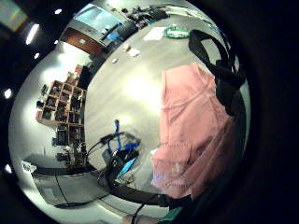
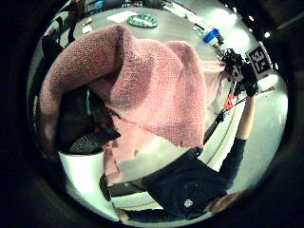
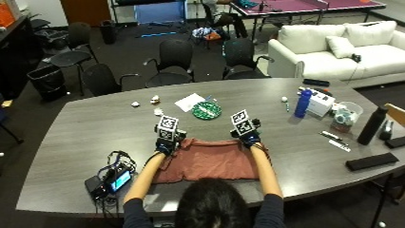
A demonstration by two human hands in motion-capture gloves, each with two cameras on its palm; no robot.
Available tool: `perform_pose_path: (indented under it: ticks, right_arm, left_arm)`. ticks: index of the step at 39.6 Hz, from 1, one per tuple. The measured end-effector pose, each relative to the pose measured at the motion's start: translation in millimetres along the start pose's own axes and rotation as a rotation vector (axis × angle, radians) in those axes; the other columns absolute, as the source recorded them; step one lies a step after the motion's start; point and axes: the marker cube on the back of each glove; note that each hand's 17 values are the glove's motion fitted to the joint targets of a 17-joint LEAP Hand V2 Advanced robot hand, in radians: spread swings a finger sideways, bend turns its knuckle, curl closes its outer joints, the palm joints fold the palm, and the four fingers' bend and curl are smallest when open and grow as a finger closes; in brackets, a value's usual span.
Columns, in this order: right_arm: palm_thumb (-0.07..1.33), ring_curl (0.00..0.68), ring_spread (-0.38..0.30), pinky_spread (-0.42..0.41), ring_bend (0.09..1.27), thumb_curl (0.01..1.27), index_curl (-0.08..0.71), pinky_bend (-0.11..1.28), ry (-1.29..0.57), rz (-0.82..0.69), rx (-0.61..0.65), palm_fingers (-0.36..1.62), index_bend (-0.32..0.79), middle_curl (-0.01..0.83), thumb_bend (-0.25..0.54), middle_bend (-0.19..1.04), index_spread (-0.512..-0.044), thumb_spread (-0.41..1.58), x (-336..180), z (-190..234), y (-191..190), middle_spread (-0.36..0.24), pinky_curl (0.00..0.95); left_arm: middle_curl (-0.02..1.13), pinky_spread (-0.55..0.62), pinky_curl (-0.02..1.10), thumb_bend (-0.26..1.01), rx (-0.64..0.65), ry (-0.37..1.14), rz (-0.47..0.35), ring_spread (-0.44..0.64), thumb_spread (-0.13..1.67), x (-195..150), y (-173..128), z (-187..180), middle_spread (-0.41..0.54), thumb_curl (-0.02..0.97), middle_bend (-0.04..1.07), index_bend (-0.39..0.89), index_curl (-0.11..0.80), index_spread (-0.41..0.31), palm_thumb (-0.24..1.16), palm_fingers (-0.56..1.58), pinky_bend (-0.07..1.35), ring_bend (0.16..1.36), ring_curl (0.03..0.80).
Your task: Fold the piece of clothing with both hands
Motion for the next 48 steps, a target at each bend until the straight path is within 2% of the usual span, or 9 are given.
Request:
perform_pose_path:
  ticks: [4,8,11,16,20,26,33,40,48]
  right_arm:
    - [1.02,0.471,-0.249,-0.369,0.62,0.49,0.359,0.6,0.084,0.058,-0.072,1.24,0.13,0.512,0.039,0.33,-0.278,1.13,-13.0,22.4,-41.9,-0.256,0.392]
    - [0.99,0.482,-0.252,-0.366,0.67,0.47,0.307,0.58,0.192,0.157,0.04,1.18,0.03,0.535,0.011,0.41,-0.287,1.15,-12.7,28.8,-64.6,-0.257,0.388]
    - [0.99,0.488,-0.254,-0.371,0.68,0.46,0.272,0.58,0.222,0.204,0.069,1.15,0.01,0.548,0.002,0.46,-0.295,1.16,-8.1,27.1,-59.3,-0.26,0.387]
    - [0.94,0.47,-0.258,-0.343,0.62,0.43,0.258,0.58,0.116,0.155,-0.067,1.03,0.08,0.517,-0.03,0.37,-0.302,1.2,-8.8,31.6,-32.8,-0.256,0.385]
    - [0.83,0.461,-0.243,-0.307,0.58,0.4,0.246,0.58,0.03,0.178,-0.107,0.97,0.06,0.502,-0.057,0.32,-0.3,1.23,-2.0,37.9,-21.9,-0.231,0.387]
    - [0.53,0.456,-0.169,-0.133,0.53,0.32,0.208,0.62,-0.239,0.272,-0.242,0.66,0.03,0.48,-0.09,0.25,-0.287,1.24,11.8,67.3,-0.5,-0.161,0.413]
    - [0.41,0.427,-0.057,0.02,0.53,0.29,0.152,0.7,-0.451,0.309,-0.502,0.51,0.01,0.446,-0.046,0.19,-0.244,1.25,8.5,125.0,10.8,-0.045,0.411]
    - [0.34,0.417,0.023,0.109,0.59,0.28,0.098,0.8,-0.48,0.368,-0.374,0.35,0.02,0.403,-0.023,0.17,-0.21,1.25,-6.5,147.8,1.9,0.057,0.411]
    - [0.56,0.418,-0.077,-0.08,0.74,0.34,0.028,0.91,-0.476,0.501,-0.153,0.66,-0.06,0.416,0.07,0.26,-0.15,1.26,-5.9,141.1,-4.3,0.022,0.396]
  left_arm:
    - [0.53,-0.3,0.44,0.0,-0.044,-0.118,-0.053,-0.34,0.99,-0.6,-20.8,32.5,-0.303,0.495,0.48,0.18,0.484,-0.283,0.77,1.19,0.31,0.52,0.43]
    - [0.54,-0.31,0.44,-0.06,-0.033,-0.316,-0.123,-0.34,1.09,-13.8,-50.5,61.2,-0.315,0.427,0.49,0.18,0.484,-0.288,0.62,1.23,0.3,0.5,0.426]
    - [0.53,-0.32,0.45,-0.1,-0.145,-0.301,-0.209,-0.34,1.06,-22.4,-54.5,69.8,-0.32,0.385,0.48,0.14,0.468,-0.286,0.48,1.18,0.34,0.48,0.419]
    - [0.51,-0.28,0.46,-0.09,-0.268,-0.08,-0.306,-0.3,1.03,-25.6,-32.0,53.6,-0.276,0.343,0.35,0.1,0.433,-0.238,0.32,0.96,0.35,0.46,0.423]
    - [0.49,-0.26,0.46,-0.06,-0.281,0.045,-0.269,-0.26,1.05,-17.9,-12.9,43.4,-0.256,0.321,0.3,0.1,0.411,-0.219,0.25,0.93,0.35,0.44,0.415]
    - [0.46,-0.2,0.45,-0.04,-0.301,0.147,-0.211,-0.17,1.09,4.2,35.3,41.9,-0.187,0.299,0.17,0.17,0.413,-0.196,0.19,0.82,0.31,0.39,0.407]
    - [0.4,-0.03,0.45,-0.02,-0.336,0.14,-0.207,-0.01,1.15,20.7,73.8,88.4,-0.044,0.285,0.08,0.25,0.452,-0.143,0.18,0.54,0.23,0.39,0.415]
    - [0.31,0.21,0.42,-0.03,-0.549,0.172,-0.305,0.19,1.17,13.9,92.4,139.3,0.112,0.262,0.08,0.15,0.419,-0.052,0.1,0.24,0.24,0.45,0.4]
    - [0.28,0.39,0.41,-0.04,-0.656,0.232,-0.342,0.38,1.12,11.9,96.9,151.0,0.233,0.242,0.15,0.09,0.344,0.013,-0.02,-0.1,0.32,0.4,0.358]
